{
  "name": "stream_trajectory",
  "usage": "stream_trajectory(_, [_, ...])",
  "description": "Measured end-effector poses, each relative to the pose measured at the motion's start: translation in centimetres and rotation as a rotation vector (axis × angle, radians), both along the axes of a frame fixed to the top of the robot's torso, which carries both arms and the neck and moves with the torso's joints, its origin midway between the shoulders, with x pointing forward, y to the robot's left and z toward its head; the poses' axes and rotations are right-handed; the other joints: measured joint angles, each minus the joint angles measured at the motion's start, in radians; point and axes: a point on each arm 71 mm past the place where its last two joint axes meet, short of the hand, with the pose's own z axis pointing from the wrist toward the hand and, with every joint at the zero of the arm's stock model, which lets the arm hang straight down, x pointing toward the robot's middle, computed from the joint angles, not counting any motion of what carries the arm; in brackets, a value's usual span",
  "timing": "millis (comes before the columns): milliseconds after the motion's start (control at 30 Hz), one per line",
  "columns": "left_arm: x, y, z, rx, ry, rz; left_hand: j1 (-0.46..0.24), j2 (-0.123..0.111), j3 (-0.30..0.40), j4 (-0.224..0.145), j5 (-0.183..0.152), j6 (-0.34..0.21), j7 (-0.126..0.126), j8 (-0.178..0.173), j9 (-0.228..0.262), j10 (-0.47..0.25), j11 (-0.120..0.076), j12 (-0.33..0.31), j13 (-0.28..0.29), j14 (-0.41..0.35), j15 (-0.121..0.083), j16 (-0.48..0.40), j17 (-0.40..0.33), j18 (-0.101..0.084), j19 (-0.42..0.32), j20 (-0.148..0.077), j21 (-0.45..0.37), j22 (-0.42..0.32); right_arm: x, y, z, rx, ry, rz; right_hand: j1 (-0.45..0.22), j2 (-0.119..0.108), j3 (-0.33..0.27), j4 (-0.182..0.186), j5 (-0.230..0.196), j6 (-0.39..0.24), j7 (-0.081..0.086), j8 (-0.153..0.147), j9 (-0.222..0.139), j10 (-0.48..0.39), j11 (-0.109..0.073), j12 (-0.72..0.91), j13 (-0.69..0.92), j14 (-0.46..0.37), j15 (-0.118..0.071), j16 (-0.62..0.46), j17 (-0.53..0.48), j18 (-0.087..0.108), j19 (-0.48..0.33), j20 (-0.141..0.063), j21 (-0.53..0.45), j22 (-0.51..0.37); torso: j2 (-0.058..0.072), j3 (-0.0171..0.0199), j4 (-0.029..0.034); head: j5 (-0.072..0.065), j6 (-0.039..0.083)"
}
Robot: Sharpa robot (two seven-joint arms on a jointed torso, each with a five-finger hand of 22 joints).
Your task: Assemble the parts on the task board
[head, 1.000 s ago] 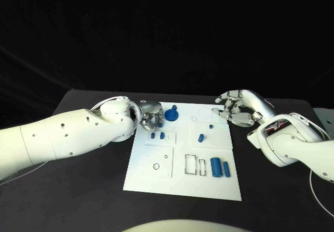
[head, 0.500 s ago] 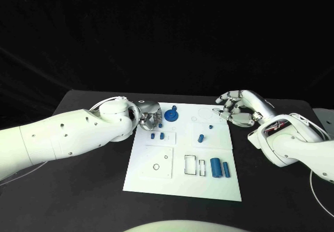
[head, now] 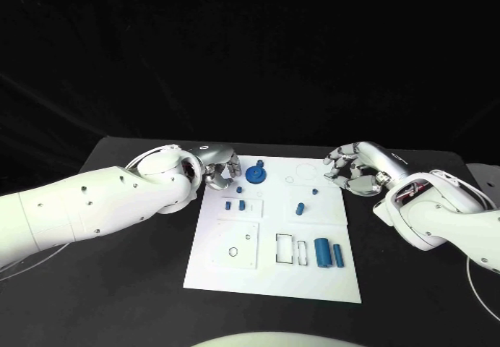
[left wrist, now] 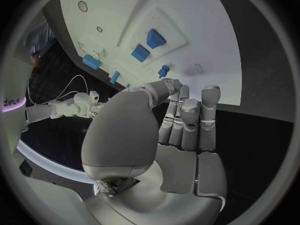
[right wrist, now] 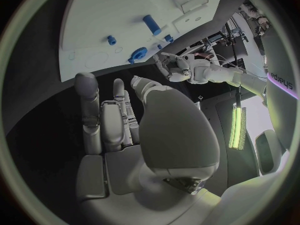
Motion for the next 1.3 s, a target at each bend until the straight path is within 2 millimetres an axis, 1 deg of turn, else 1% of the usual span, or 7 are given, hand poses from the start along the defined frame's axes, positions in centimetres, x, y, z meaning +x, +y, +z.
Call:
stream_trajectory(100, [-0.1, 0.6, 0.5, -0.098, -0.007, 0.010, -0.032, 0.000, -0.031, 0.021, 0.000, 0.004, -0.001, 0.004, 0.000, 0.000, 0.000, 0.012, 0.001, -0.012, 0.002, -0.011, -0.028, 0.000, -0.018, 0.000, -0.030, -0.031, 0.2, -0.2, -0.4, -0.051, 0.026, 0.016, 0.007, -0.007, 0.015, -0.015, -0.013, 0.031, -0.002, -0.006, -0.002, 0.011, -0.002, -0.044, -0.034, 0.000, 0.000, 0.052, 0.047, 0.000, 0.014, -0.001, 0.082, 0.058, -0.001, 0.0000, -0.0003, -0.005, 0.004])
stream_trajectory(133, [-0.2, 0.8, 0.7, -0.135, -0.004, 0.017, -0.035, 0.003, -0.040, 0.026, 0.000, 0.004, -0.001, 0.004, 0.000, 0.003, -0.003, 0.018, 0.003, -0.012, 0.002, -0.011, -0.032, 0.000, -0.018, 0.000, -0.034, -0.036, 0.2, -0.2, -0.5, -0.069, 0.033, 0.020, 0.012, -0.012, 0.021, -0.018, -0.013, 0.036, -0.003, -0.009, -0.002, 0.014, -0.001, -0.056, -0.043, 0.000, 0.000, 0.068, 0.062, -0.014, 0.021, 0.000, 0.108, 0.076, -0.001, 0.0000, -0.0004, -0.010, 0.006])
stream_trajectory(300, [-0.4, 2.1, 1.4, -0.386, 0.053, 0.065, -0.052, 0.008, -0.072, 0.041, 0.000, 0.011, -0.008, 0.018, 0.002, 0.007, -0.007, 0.030, 0.008, -0.076, -0.001, -0.062, -0.154, 0.016, -0.070, 0.002, -0.104, -0.123, 0.5, -0.3, -1.0, -0.180, 0.039, 0.049, 0.016, -0.016, 0.037, -0.031, -0.021, 0.038, -0.005, -0.022, -0.006, 0.035, -0.001, -0.105, -0.083, 0.000, 0.000, 0.131, 0.090, -0.030, 0.042, 0.000, 0.214, 0.149, -0.001, -0.0004, -0.0012, -0.043, 0.015])
stream_trajectory(433, [-0.8, 2.7, 1.9, -0.642, 0.127, 0.081, -0.167, -0.036, -0.192, 0.113, -0.005, 0.011, -0.008, 0.022, 0.004, -0.001, -0.010, 0.058, 0.019, -0.149, -0.001, -0.112, -0.253, 0.016, -0.092, 0.007, -0.174, -0.169, 0.7, 0.3, -1.4, -0.281, 0.015, 0.075, 0.008, -0.024, 0.037, -0.031, -0.026, 0.039, -0.007, -0.030, -0.008, 0.031, 0.003, -0.134, -0.105, 0.003, 0.003, 0.143, 0.090, -0.031, 0.042, 0.000, 0.242, 0.173, 0.001, -0.0007, -0.0020, -0.064, 0.023])
stream_trajectory(600, [-1.2, 2.9, 2.5, -0.893, 0.186, 0.087, -0.152, -0.021, -0.227, 0.122, -0.005, 0.019, -0.016, 0.026, 0.007, 0.007, -0.017, 0.074, 0.028, -0.162, -0.006, -0.124, -0.271, 0.016, -0.087, 0.002, -0.217, -0.200, 0.7, 1.3, -2.2, -0.372, -0.013, 0.100, 0.004, -0.028, 0.042, -0.031, -0.031, 0.039, -0.007, -0.043, -0.011, 0.014, 0.012, -0.163, -0.127, 0.005, 0.009, 0.152, 0.090, -0.031, 0.042, 0.000, 0.245, 0.185, 0.002, -0.0012, -0.0014, -0.082, 0.028])
stream_trajectory(767, [-1.5, 3.2, 2.9, -1.056, 0.213, 0.095, -0.127, 0.004, -0.227, 0.122, -0.005, 0.033, -0.030, 0.034, 0.010, 0.039, -0.027, 0.081, 0.030, -0.165, -0.009, -0.133, -0.282, 0.016, -0.077, -0.008, -0.238, -0.217, 1.0, 2.0, -2.5, -0.436, -0.044, 0.101, 0.004, -0.028, 0.045, -0.034, -0.031, 0.039, -0.007, -0.046, -0.012, 0.007, 0.012, -0.172, -0.139, 0.003, 0.011, 0.165, 0.090, -0.031, 0.046, 0.003, 0.271, 0.199, 0.002, -0.0012, -0.0004, -0.089, 0.029])
stream_trajectory(1300, [-2.1, 3.6, 3.3, -1.224, 0.242, 0.113, -0.117, 0.014, -0.224, 0.119, 0.000, 0.041, -0.031, 0.038, 0.012, 0.047, -0.029, 0.081, 0.027, -0.169, -0.013, -0.133, -0.287, 0.016, -0.069, -0.009, -0.247, -0.226, 1.2, 4.1, -2.8, -0.492, -0.080, 0.117, 0.012, -0.020, 0.085, -0.055, -0.043, 0.074, -0.010, -0.050, -0.007, 0.055, 0.005, -0.172, -0.157, 0.003, 0.011, 0.187, 0.090, -0.042, 0.064, 0.007, 0.352, 0.225, 0.003, -0.0004, 0.0002, -0.091, 0.019])
